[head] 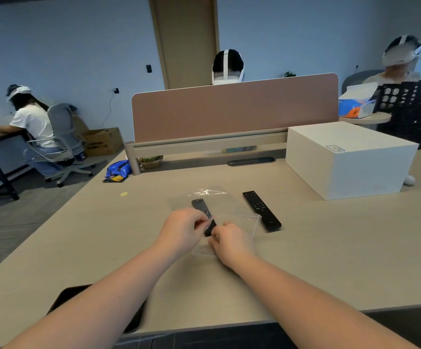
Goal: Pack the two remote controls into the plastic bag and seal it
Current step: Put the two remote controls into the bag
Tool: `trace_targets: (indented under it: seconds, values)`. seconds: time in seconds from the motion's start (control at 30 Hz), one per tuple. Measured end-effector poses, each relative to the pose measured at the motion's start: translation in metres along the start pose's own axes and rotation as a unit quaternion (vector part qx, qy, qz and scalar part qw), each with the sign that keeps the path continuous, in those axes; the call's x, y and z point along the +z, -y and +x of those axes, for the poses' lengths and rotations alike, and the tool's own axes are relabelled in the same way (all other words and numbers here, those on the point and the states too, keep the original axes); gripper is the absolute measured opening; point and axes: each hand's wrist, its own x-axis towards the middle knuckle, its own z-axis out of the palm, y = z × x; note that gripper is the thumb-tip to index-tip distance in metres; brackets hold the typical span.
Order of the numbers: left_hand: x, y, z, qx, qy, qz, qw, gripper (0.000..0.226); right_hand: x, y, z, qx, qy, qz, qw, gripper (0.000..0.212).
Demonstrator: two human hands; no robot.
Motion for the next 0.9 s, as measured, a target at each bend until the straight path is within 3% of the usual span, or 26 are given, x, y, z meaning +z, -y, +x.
trace_targets:
  seconds: [0.27, 0.43, 0.63, 0.77, 0.9]
  values:
    - [-0.002, 0.000, 0.002, -0.002, 0.006, 0.007, 1.000, 0.018, 0.003, -0.002, 0.008, -0.004, 0.045, -0.034, 0.998, 0.036]
    - [-0.003, -0.001, 0.002, -0.004, 0.011, 0.018, 1.000, 0.017, -0.002, -0.009, 0.002, -0.012, 0.031, -0.011, 0.999, 0.033]
    - [-0.003, -0.004, 0.002, 0.001, 0.014, 0.021, 1.000, 0.016, -0.031, -0.027, -0.012, -0.026, -0.065, 0.052, 0.996, 0.022]
    - [-0.001, -0.005, 0.001, -0.001, 0.018, 0.026, 0.999, 0.017, -0.053, -0.042, -0.019, 0.052, -0.158, 0.073, 0.983, 0.031]
    - [0.000, -0.006, 0.000, 0.000, 0.013, 0.032, 0.999, 0.017, -0.058, -0.066, -0.016, 0.134, -0.196, 0.096, 0.967, 0.019]
